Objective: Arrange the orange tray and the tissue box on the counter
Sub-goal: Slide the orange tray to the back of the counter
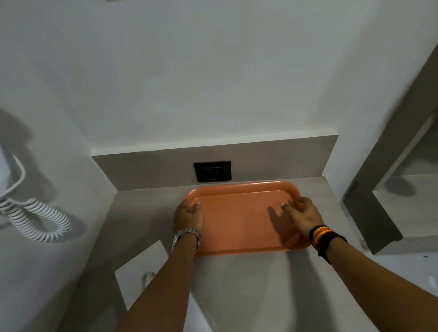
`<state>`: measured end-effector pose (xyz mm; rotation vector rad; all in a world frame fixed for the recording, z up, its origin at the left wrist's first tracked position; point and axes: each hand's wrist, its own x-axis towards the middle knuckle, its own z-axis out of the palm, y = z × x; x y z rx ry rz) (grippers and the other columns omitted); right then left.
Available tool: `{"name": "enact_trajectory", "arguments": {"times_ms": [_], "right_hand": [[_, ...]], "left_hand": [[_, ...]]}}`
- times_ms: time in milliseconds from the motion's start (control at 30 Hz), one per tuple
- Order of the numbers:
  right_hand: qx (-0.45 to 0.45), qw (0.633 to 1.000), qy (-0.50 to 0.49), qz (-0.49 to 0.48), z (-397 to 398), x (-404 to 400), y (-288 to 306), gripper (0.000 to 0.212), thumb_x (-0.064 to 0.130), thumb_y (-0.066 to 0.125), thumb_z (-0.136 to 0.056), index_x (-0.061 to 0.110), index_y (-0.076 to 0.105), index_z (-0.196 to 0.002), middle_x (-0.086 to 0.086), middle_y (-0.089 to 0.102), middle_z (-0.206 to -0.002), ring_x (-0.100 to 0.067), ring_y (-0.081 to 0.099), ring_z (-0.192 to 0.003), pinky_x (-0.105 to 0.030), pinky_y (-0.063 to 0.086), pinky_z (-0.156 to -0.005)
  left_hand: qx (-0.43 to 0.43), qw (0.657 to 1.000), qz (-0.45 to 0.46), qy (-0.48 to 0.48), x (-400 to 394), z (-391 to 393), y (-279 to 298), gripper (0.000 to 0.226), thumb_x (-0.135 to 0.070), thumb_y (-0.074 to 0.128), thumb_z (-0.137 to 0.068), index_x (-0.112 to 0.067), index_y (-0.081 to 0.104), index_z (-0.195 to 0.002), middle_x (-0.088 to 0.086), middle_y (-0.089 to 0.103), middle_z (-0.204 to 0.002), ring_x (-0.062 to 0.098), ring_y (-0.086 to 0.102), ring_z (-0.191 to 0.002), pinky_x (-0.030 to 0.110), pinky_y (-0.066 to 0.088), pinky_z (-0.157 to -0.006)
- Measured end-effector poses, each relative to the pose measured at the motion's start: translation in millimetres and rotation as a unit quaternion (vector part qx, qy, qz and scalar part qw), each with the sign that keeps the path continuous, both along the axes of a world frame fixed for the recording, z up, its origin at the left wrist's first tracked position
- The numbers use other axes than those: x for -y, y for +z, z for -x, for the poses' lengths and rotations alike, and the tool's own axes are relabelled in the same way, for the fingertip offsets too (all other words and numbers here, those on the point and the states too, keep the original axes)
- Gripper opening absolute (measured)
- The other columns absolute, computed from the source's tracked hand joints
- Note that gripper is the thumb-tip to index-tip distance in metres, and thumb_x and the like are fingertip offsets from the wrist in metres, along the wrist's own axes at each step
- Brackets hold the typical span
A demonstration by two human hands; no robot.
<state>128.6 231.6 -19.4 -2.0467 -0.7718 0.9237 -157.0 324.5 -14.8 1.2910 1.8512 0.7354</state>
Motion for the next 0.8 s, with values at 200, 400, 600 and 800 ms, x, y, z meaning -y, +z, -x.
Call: {"name": "enact_trajectory", "arguments": {"times_ms": [200,400,600,800], "right_hand": [[0.158,0.984,0.083,-0.024,33.7,40.9,-0.9,0.073,0.045,0.065,-0.092,0.012,0.038,-0.151,-0.019,0.034,-0.161,-0.036,0.031,-0.149,-0.055,0.025,-0.122],[0.318,0.904,0.286,-0.030,82.3,102.7,-19.7,0.072,0.050,0.036,-0.101,0.016,0.012,-0.160,-0.014,-0.002,-0.171,-0.032,-0.006,-0.157,-0.056,-0.011,-0.124],[0.362,0.857,0.367,0.011,81.2,140.8,-39.2,0.076,0.053,0.029,-0.102,0.019,-0.006,-0.161,-0.010,-0.016,-0.170,-0.029,-0.016,-0.156,-0.060,-0.009,-0.123],[0.371,0.843,0.389,0.023,66.3,142.0,-44.0,0.078,0.053,0.031,-0.101,0.022,-0.010,-0.160,-0.002,-0.020,-0.168,-0.023,-0.019,-0.156,-0.061,-0.011,-0.122]], "left_hand": [[-0.218,0.966,-0.038,-0.137,36.6,-0.7,-12.6,0.063,-0.042,0.040,-0.103,-0.016,0.032,-0.160,0.012,0.022,-0.170,0.032,0.019,-0.157,0.049,0.019,-0.127],[-0.321,0.917,-0.051,-0.232,120.4,-29.0,-22.0,0.065,-0.045,0.030,-0.104,-0.018,0.023,-0.163,0.012,0.010,-0.173,0.031,0.003,-0.160,0.048,-0.001,-0.129],[-0.305,0.914,-0.003,-0.267,180.4,-52.5,-37.5,0.071,-0.042,0.026,-0.105,-0.015,0.000,-0.165,0.006,-0.010,-0.173,0.026,-0.009,-0.160,0.050,-0.001,-0.129],[-0.349,0.893,-0.004,-0.284,186.3,-44.5,-51.1,0.072,-0.045,0.019,-0.104,-0.017,-0.011,-0.163,0.003,-0.018,-0.172,0.022,-0.014,-0.160,0.050,-0.007,-0.127]]}}
